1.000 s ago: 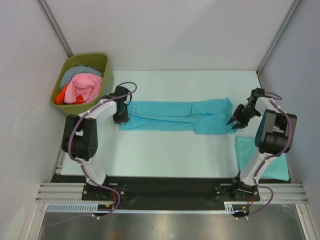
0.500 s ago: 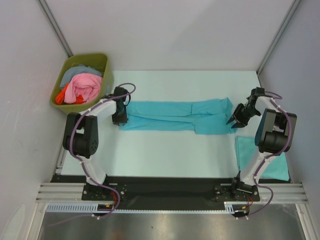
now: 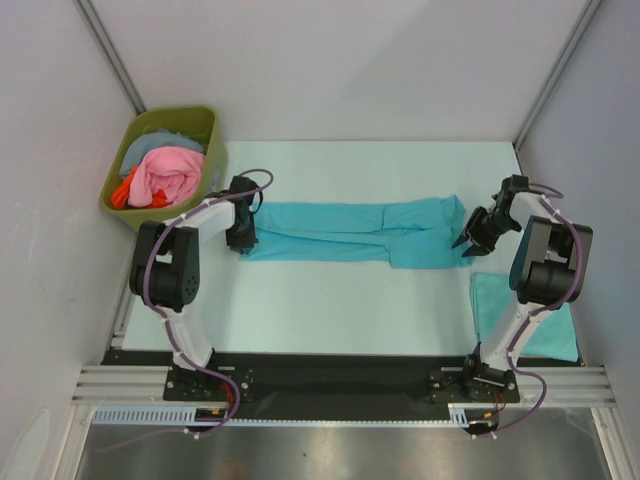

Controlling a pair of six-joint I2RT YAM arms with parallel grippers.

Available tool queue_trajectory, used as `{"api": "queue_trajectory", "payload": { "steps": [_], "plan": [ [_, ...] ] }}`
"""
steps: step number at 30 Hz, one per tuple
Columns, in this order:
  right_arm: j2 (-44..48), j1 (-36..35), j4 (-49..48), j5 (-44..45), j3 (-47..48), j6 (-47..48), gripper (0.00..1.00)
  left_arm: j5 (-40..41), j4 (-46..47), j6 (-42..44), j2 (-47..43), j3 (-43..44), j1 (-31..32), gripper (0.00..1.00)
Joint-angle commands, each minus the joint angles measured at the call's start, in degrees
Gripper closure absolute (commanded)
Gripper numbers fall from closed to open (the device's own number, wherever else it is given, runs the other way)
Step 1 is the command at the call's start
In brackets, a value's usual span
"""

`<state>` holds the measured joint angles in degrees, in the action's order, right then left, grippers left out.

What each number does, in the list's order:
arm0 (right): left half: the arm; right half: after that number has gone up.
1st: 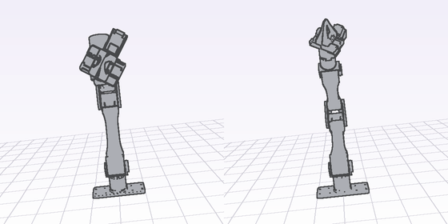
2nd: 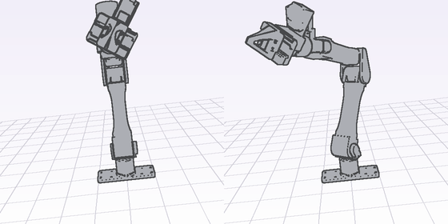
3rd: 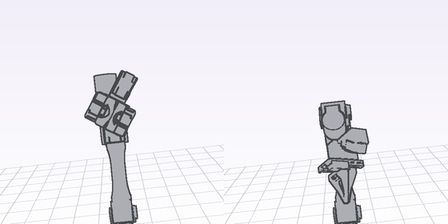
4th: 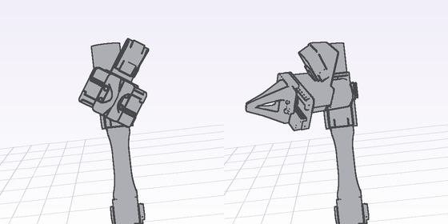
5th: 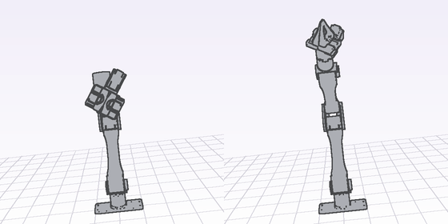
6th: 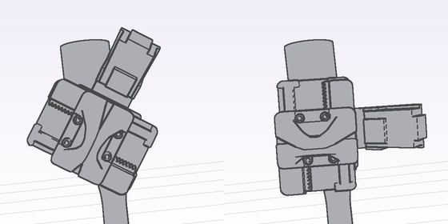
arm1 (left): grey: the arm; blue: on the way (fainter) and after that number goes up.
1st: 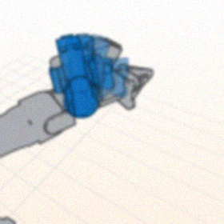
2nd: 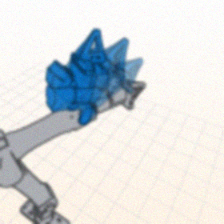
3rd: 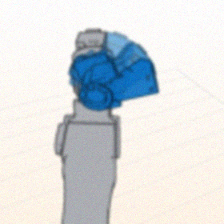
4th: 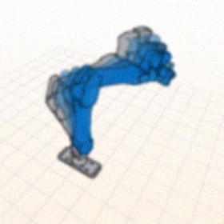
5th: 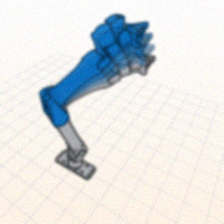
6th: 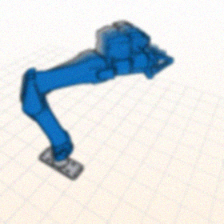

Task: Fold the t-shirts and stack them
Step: Fold the tshirt

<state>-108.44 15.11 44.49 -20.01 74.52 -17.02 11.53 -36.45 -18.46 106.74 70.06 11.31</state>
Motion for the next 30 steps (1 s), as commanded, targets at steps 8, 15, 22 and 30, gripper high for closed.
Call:
{"api": "queue_trajectory", "payload": {
  "steps": [8, 15, 22, 30],
  "plan": [
    [-1.1, 0.2, 0.8, -0.2, 2.4, 1.1, 0.56, 1.4, 1.2, -0.1, -1.6, -2.3, -0.5, 0.66],
    [-1.0, 0.3, 1.7, 3.1, 3.7, 1.5, 0.56, 0.9, 1.7, 0.4, -1.7, -1.5, -0.7, 0.61],
    [-0.5, 0.3, 2.3, 4.7, 3.4, 2.2, 0.56, -0.7, 2.3, 0.5, -0.2, -1.5, -0.7, 0.72],
    [-0.5, 0.3, 2.5, 5.3, 3.1, 2.0, 0.56, 0.2, 1.7, 0.5, -2.1, -1.8, -0.9, 0.85]
  ]
}}
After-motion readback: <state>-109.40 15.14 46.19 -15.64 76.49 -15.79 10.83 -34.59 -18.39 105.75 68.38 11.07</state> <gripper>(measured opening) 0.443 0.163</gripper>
